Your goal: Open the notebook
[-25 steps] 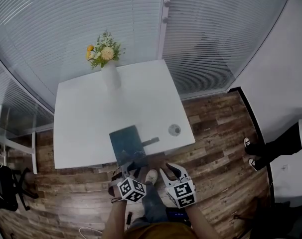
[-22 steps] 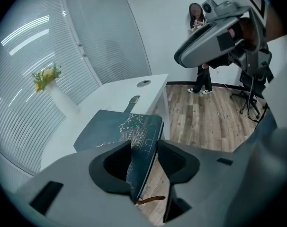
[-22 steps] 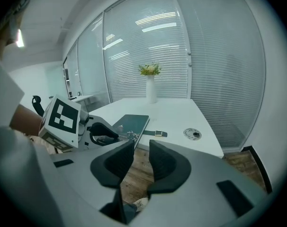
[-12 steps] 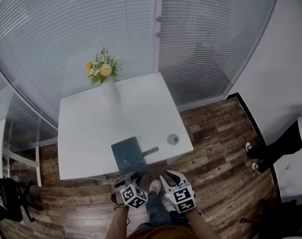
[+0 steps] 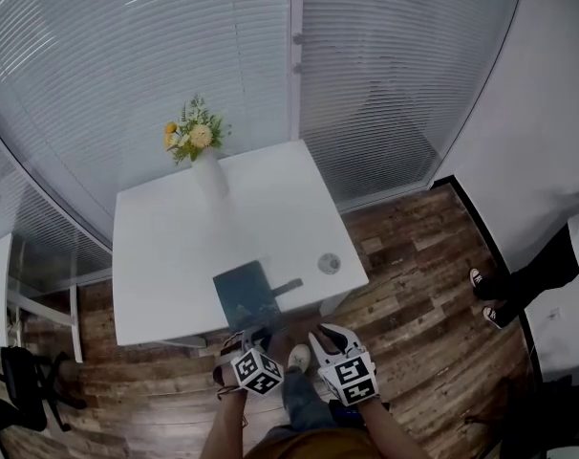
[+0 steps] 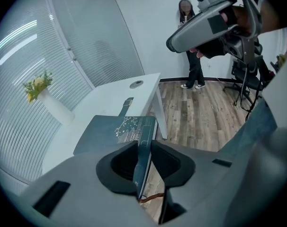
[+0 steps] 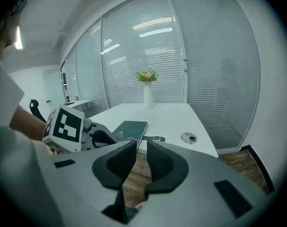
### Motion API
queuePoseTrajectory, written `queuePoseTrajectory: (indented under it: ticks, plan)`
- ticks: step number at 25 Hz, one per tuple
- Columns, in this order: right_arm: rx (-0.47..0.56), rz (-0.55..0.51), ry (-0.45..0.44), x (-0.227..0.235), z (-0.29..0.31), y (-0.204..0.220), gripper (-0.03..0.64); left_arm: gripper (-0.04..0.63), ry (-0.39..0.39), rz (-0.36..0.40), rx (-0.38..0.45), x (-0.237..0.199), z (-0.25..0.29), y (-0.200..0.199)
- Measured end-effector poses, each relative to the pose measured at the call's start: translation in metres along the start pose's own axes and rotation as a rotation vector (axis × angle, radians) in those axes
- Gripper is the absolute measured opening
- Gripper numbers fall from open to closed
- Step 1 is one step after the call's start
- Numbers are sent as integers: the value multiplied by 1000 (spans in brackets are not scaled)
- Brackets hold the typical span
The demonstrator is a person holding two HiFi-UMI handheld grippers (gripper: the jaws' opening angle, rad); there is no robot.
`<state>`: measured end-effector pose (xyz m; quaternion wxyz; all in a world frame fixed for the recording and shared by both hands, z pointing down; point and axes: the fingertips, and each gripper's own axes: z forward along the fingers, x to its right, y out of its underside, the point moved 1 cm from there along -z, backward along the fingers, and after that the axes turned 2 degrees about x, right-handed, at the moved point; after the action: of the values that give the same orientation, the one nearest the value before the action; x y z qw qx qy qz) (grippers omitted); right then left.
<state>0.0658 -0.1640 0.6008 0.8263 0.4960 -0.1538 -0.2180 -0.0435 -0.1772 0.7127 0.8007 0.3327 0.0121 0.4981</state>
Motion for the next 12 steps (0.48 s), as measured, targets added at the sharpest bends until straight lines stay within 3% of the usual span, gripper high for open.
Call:
queuePoseTrajectory:
  ticks: [3,12]
  plan:
    - [2,5,6,1,-5,1,78,106,9,-24,17,5,-2,-1]
    - [7,-4,2,-3,-8,-10,75,84,-5,6,33,0,-11,-7]
